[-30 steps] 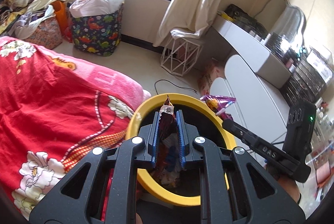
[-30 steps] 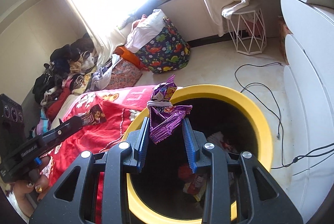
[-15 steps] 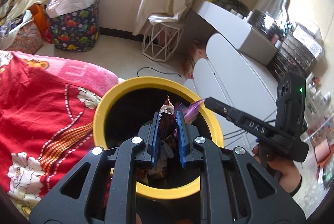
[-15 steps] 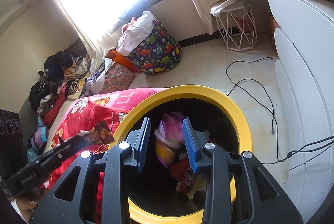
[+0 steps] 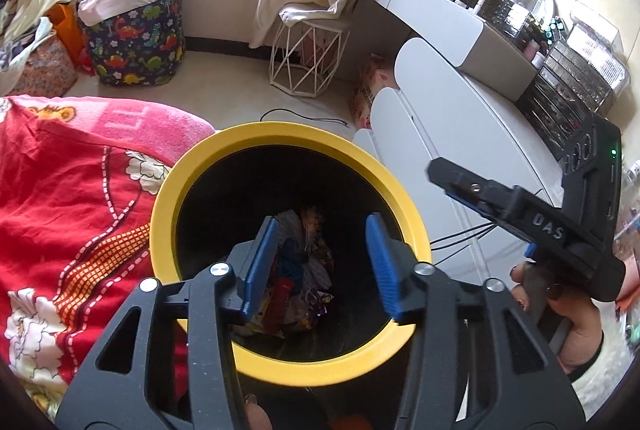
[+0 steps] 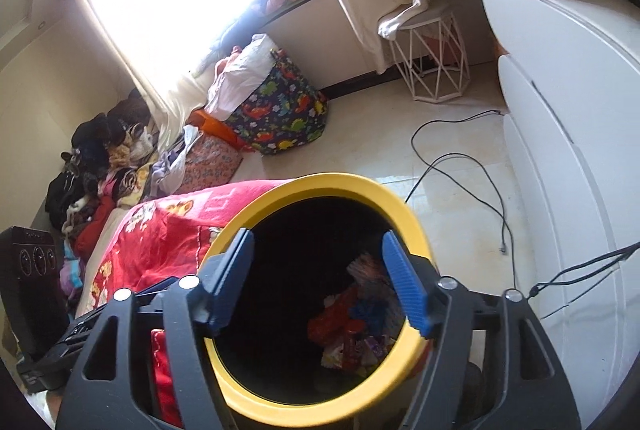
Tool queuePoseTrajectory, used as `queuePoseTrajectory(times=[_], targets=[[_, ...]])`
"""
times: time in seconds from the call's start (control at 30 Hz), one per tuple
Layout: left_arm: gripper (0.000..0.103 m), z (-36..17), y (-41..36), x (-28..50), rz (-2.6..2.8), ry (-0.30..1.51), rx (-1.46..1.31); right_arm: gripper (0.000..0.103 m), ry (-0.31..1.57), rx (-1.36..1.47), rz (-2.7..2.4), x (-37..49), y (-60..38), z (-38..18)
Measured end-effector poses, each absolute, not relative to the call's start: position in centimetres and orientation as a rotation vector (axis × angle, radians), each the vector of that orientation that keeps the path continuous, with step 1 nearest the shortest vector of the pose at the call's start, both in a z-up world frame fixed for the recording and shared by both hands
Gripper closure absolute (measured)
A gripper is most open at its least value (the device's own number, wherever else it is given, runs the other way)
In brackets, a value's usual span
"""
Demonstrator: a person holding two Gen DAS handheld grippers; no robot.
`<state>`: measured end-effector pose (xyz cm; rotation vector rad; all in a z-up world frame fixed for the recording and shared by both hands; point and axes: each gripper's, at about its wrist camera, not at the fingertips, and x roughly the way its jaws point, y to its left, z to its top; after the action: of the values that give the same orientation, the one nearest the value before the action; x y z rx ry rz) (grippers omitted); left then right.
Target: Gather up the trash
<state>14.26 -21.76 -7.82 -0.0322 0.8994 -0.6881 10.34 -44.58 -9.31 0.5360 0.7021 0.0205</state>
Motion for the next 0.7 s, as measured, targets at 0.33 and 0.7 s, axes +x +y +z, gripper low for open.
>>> queuePoseTrajectory(times=[0.33, 0.7], targets=[[0.016, -6.3, -20.1, 13.7, -0.615, 0.856, -0.04, 0.014, 0.667, 0.482, 0.007, 8.4, -44.4, -8.2], [0.011, -4.4, -16.5, 11.7, -0.499, 0.777, -0.071, 0.007, 0.617, 0.403, 0.049, 6.8, -42.2, -6.7]])
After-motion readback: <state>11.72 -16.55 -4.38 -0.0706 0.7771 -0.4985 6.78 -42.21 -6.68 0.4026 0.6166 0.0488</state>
